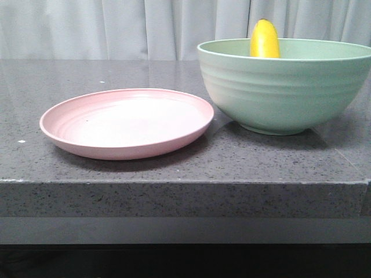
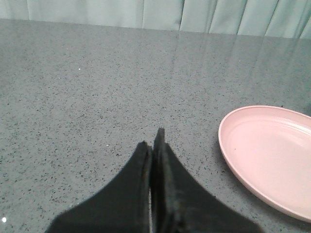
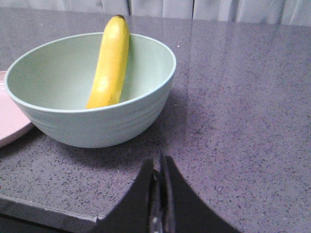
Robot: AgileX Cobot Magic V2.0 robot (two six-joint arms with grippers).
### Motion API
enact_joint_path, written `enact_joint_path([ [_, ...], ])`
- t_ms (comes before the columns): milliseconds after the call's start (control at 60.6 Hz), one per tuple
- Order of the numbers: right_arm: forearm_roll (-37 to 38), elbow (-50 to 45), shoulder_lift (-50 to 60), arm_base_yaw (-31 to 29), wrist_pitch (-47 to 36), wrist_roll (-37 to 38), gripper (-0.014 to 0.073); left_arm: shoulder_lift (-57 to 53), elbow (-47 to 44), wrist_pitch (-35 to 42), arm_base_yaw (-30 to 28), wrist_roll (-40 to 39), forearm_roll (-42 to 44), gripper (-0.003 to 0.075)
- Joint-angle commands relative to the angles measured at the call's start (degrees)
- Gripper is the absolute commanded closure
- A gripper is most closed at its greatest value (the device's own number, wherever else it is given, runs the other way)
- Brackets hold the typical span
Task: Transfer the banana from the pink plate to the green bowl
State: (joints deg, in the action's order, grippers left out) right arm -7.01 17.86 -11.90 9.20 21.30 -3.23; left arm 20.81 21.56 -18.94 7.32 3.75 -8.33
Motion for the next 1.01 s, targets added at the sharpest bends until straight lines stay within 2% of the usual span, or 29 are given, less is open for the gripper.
enact_joint_path([
  [0,-0.3,0.3,3.0,0.2,-5.9,0.1,0.0655,-2.3,0.5,4.9,-0.2,0.0,-0.3,0.0741],
  [775,-0.3,0.4,4.4,0.2,-4.5,0.1,0.0655,-3.1,-0.1,4.9,-0.2,0.0,-0.3,0.0741],
  [858,-0.3,0.4,4.4,0.2,-4.5,0.1,0.0655,-4.2,-1.7,5.1,-0.2,0.0,2.5,0.0741],
  [990,-0.3,0.4,4.4,0.2,-4.5,0.1,0.0655,-9.4,-6.6,5.0,-1.6,0.0,2.5,0.0741],
])
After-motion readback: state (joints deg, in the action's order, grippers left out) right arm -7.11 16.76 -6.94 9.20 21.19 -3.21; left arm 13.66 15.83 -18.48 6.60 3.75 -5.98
